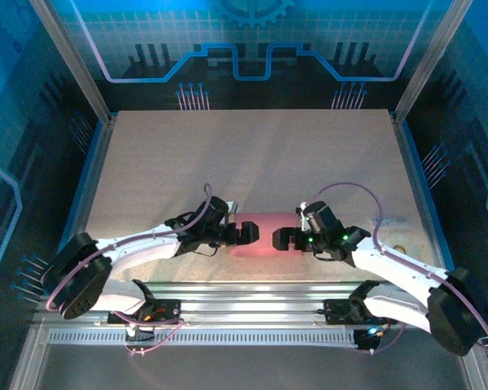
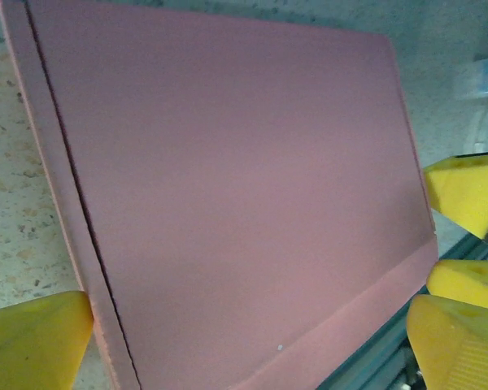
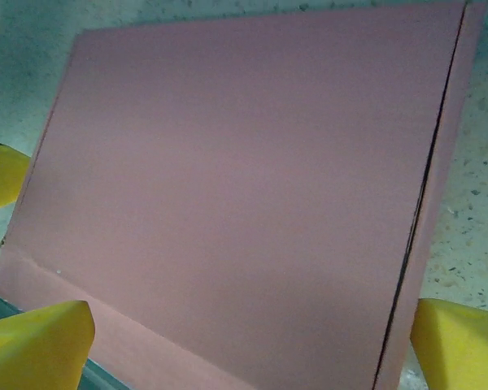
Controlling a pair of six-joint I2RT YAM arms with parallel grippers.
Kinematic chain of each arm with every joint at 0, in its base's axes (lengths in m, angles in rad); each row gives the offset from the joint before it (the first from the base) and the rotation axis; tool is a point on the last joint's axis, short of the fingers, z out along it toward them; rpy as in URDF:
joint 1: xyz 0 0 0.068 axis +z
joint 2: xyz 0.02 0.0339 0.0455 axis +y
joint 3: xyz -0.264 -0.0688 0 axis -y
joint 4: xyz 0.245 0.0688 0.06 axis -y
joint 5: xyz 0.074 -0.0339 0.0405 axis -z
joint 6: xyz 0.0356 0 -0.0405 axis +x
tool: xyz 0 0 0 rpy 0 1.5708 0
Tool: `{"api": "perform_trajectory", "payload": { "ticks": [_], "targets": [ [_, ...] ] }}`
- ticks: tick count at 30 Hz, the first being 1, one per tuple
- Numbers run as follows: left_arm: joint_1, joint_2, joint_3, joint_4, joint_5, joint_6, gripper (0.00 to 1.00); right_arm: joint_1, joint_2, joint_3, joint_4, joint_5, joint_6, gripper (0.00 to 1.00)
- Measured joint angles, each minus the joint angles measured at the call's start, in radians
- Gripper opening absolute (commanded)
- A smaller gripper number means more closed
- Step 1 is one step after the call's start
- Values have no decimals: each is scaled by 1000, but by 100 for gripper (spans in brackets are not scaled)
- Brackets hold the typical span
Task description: Fold the paper box
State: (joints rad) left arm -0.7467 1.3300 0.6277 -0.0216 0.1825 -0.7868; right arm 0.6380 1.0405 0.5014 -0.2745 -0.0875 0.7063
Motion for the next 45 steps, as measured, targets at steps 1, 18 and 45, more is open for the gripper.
{"api": "perform_trajectory", "payload": {
  "ticks": [1, 18, 45],
  "targets": [
    [0, -16, 0, -6, 0, 0, 99, 0, -14, 2, -6, 0, 0, 100],
    [0, -157, 0, -71, 59, -83, 99, -11, -112, 75, -132, -3, 84, 100],
    [64, -192, 34, -117, 141, -214, 99, -11, -159, 156, -236, 1, 185, 100]
  ]
}}
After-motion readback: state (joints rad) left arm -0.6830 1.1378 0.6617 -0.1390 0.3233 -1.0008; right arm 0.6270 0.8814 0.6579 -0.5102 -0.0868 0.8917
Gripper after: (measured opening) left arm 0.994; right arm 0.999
